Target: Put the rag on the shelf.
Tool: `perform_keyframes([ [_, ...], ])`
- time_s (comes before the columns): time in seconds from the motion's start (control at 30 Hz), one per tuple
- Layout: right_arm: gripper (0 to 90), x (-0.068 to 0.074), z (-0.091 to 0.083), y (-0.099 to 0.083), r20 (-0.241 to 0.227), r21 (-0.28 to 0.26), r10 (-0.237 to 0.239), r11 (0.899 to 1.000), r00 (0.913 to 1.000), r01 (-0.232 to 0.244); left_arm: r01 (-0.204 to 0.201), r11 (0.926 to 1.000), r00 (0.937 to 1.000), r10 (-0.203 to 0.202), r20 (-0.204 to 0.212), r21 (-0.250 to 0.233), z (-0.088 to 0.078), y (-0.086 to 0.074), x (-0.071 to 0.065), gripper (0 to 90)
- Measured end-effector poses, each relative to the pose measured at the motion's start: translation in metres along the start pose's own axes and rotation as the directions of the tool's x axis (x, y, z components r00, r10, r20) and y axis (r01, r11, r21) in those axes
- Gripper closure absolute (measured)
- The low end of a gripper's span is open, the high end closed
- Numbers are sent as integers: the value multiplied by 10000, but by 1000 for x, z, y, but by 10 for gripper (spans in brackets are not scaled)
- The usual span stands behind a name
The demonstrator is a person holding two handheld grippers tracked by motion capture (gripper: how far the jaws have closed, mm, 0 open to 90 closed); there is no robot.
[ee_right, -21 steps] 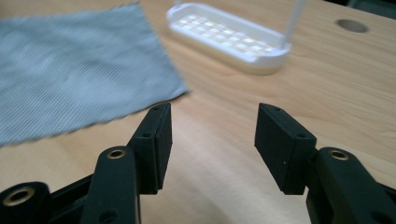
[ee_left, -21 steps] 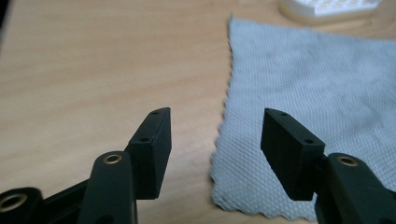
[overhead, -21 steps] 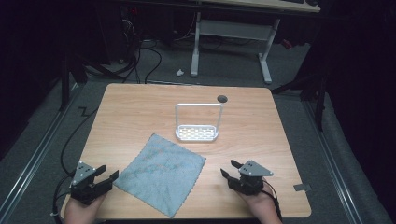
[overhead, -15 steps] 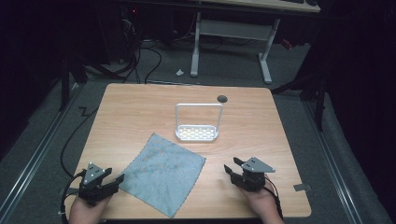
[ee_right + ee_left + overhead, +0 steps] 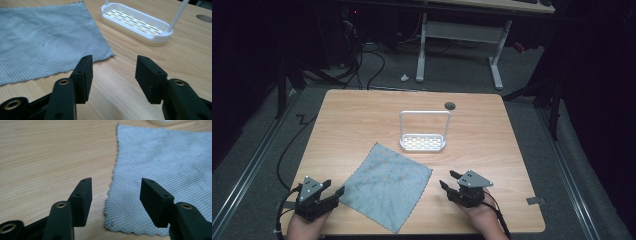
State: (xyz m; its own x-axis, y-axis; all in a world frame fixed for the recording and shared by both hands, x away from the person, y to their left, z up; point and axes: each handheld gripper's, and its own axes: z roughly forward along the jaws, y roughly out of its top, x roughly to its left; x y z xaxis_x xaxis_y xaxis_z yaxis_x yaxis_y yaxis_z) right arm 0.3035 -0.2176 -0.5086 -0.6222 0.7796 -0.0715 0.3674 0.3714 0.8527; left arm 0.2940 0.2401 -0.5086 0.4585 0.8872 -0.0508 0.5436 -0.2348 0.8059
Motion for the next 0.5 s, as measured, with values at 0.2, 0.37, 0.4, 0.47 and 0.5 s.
perform_keyframes([
  [0.2, 642, 9, 0, 1, -380, -1, -127, 9999, 9992, 127, -94, 9989, 9991, 113, 413, -458, -6, 28, -11, 571],
  [0.37, 681, 24, 7, 5, -899, 95, -163, 9998, 9958, 172, -522, 9985, 9951, 535, 831, -182, 17, 22, -22, 701],
  [0.4, 694, 27, 8, 6, -982, 116, -285, 9995, 9948, 298, -522, 9985, 9951, 535, 831, -182, 17, 22, -22, 711],
  [0.47, 736, 33, 10, 10, -998, 222, -318, 9992, 9945, 341, -674, 9977, 9936, 676, 903, -50, 20, 21, -22, 757],
  [0.5, 760, 35, 12, 12, -1133, 223, -266, 9993, 9932, 293, -655, 9978, 9931, 640, 978, 121, 24, 17, -21, 776],
])
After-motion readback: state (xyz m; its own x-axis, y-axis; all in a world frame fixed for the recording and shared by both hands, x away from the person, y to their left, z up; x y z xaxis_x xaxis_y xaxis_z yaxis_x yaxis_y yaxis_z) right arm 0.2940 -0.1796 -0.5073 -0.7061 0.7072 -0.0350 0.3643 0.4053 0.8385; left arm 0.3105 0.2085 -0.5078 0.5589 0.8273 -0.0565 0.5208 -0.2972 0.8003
